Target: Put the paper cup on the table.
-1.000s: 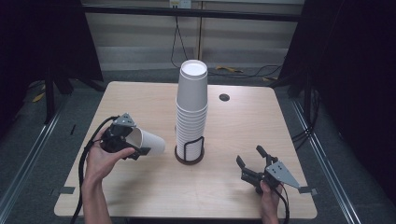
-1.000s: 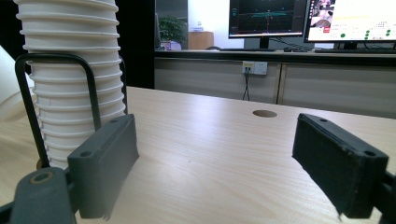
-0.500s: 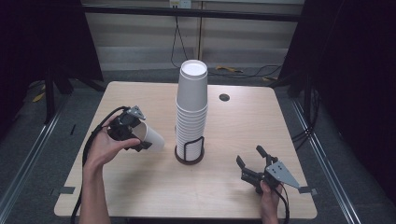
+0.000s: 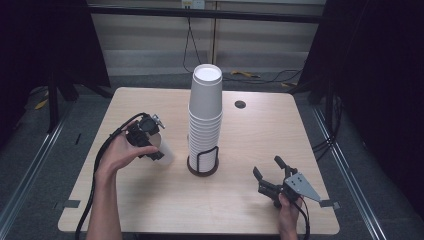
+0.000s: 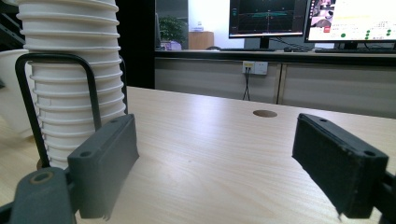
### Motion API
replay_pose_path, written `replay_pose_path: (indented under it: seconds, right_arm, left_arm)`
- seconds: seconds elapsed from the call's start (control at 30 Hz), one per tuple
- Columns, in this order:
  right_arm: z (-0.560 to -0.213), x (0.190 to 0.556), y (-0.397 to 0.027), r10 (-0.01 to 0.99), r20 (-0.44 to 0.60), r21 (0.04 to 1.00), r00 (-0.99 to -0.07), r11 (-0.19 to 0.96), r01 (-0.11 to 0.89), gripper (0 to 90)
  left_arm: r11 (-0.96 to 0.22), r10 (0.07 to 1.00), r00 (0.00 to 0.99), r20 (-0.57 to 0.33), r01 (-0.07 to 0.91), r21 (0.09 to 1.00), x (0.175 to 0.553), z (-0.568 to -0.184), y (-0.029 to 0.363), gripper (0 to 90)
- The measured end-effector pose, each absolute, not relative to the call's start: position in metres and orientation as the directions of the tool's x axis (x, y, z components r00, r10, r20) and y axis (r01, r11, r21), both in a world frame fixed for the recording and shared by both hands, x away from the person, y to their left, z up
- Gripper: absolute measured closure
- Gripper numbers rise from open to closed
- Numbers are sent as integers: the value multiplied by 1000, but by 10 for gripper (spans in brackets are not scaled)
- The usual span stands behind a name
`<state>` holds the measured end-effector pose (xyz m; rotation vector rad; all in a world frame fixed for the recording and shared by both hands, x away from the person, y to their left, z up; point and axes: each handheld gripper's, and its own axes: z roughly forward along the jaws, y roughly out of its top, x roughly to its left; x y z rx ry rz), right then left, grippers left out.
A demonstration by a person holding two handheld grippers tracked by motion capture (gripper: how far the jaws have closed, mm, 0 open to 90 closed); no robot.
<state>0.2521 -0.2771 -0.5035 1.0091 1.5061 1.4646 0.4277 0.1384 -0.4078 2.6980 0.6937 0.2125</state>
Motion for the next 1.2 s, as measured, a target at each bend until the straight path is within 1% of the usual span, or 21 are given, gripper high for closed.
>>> replay_pose_path:
  seconds: [0.03,0.07,0.17,0.33,0.43,0.53,0.63,0.7,0.77,1.0,1.2]
  right_arm:
    - [-504,252,-277,927,-8,1000,-374,15,16,138]
    - [-504,252,-277,928,-7,1000,-374,15,18,138]
    - [-504,252,-277,927,-9,1000,-374,16,16,138]
    - [-504,252,-277,928,-9,1000,-374,16,16,138]
    - [-503,252,-277,928,-9,1000,-372,16,17,138]
    - [-504,252,-277,927,-8,1000,-374,15,16,139]
    - [-504,252,-277,927,-8,1000,-374,15,15,139]
    - [-504,252,-277,927,-8,1000,-374,15,15,139]
    - [-504,252,-277,927,-8,1000,-374,15,15,139]
    - [-504,252,-277,927,-8,1000,-374,15,15,139]
    - [-504,252,-277,928,-9,1000,-372,17,17,139]
  left_arm:
    - [-829,480,876,45,437,349,429,-410,136,50]
    - [-823,489,871,41,445,354,430,-411,135,39]
    - [-826,491,870,54,445,346,432,-410,131,41]
    - [-820,498,865,68,444,361,435,-414,128,31]
    - [-796,522,850,69,457,398,437,-419,131,38]
    - [-764,542,839,42,471,441,439,-424,134,43]
    - [-762,530,848,14,469,445,439,-429,134,61]
    - [-764,526,850,13,466,447,439,-432,134,96]
    - [-742,537,844,-1,472,476,439,-435,134,98]
    - [-717,543,839,-18,475,510,438,-440,137,102]
    - [-655,565,823,-50,485,579,435,-446,143,103]
